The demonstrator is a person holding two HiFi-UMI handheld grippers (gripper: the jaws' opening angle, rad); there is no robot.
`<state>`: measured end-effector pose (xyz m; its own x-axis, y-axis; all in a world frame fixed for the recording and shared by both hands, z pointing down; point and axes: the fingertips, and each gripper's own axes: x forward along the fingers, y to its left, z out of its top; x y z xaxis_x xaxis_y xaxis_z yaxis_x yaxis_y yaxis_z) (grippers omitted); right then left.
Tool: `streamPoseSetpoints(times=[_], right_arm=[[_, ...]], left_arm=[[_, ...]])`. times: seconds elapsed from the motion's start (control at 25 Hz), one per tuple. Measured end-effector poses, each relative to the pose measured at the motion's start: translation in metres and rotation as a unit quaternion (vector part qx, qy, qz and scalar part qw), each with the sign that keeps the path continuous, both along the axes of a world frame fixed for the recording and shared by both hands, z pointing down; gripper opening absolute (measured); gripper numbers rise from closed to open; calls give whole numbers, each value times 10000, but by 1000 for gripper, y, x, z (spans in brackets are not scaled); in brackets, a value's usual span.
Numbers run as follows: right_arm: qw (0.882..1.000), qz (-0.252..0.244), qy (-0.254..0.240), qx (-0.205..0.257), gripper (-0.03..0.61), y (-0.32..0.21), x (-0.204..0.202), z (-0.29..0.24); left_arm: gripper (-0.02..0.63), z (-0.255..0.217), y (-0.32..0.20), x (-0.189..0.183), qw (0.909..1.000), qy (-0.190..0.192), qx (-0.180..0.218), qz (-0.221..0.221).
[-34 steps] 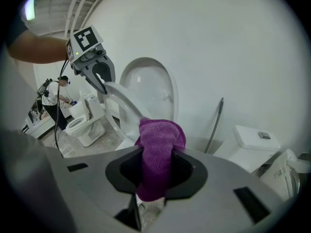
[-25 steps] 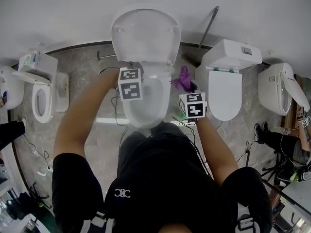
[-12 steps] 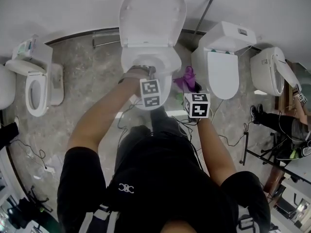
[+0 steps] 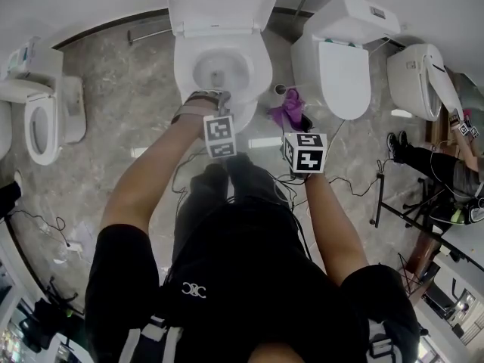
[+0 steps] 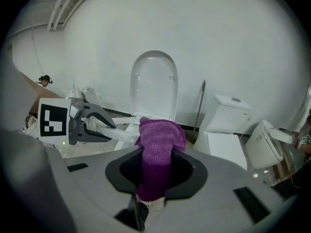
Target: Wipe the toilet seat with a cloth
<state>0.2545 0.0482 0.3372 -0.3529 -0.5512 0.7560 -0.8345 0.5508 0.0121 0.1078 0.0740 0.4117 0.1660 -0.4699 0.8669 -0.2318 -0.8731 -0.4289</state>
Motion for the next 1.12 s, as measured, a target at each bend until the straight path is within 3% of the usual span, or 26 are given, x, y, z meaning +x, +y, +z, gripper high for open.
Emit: streamPoseSetpoints(times=[0.44,0.72,1.12], right_arm=[[9967,-555,-183,-563,95,4,1,79],[9926,-993,-345,-616,95,-11,-22,123],[9925,-950,-328,-700,95,-15,-27,177]], left_arm=[[143,55,31,20,9986,302,431,38],[164,90,43,26,9982,511,253,179],[184,145,62,27,9985,476,182,187]])
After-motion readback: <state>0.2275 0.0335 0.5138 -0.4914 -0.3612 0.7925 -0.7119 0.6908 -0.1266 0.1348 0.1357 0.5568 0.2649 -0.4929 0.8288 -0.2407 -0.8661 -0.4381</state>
